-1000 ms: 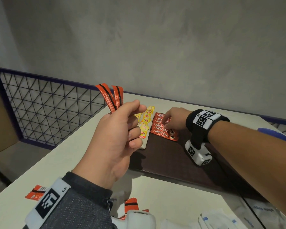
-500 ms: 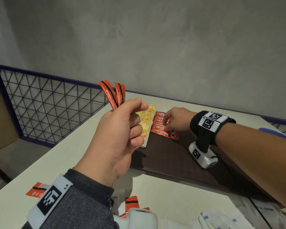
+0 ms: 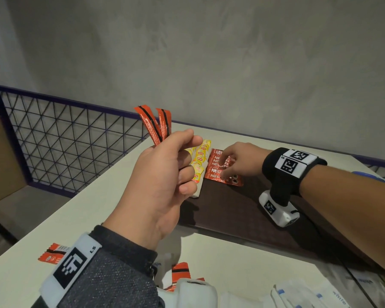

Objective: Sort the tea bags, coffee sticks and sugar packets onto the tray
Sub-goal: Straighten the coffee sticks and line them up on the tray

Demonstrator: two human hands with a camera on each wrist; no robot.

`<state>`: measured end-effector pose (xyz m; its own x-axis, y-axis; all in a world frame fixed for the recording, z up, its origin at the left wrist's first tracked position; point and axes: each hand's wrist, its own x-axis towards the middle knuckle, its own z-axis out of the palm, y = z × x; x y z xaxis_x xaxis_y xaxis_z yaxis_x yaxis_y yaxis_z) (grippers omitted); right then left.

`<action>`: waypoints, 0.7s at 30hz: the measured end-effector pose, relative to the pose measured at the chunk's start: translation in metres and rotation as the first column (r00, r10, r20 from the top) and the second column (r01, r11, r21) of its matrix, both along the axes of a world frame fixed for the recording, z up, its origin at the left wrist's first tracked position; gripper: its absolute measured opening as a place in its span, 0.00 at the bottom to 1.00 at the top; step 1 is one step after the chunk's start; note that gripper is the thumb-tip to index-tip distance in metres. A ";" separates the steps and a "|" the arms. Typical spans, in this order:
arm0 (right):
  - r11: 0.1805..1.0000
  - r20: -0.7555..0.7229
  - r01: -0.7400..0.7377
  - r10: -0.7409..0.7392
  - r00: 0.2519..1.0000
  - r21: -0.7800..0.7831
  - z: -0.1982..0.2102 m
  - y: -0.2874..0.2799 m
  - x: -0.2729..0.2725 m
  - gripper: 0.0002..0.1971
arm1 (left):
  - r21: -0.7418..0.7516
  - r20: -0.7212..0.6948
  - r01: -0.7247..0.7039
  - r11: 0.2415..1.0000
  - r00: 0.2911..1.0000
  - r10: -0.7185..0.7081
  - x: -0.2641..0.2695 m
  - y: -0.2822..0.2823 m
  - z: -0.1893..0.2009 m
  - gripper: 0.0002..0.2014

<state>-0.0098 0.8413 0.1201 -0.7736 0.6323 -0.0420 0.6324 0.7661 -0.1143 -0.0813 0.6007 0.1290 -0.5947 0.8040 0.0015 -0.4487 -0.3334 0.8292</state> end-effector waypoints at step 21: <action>0.998 0.032 -0.035 0.034 0.999 0.055 -0.007 -0.003 -0.001 0.21 | 0.006 0.001 0.007 1.000 1.000 -0.007 0.002 0.001 0.000 0.14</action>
<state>-0.0111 0.8378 0.1135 -0.7938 0.6073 -0.0321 0.6081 0.7922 -0.0518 -0.0798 0.6014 0.1291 -0.5889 0.8082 0.0056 -0.4520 -0.3351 0.8267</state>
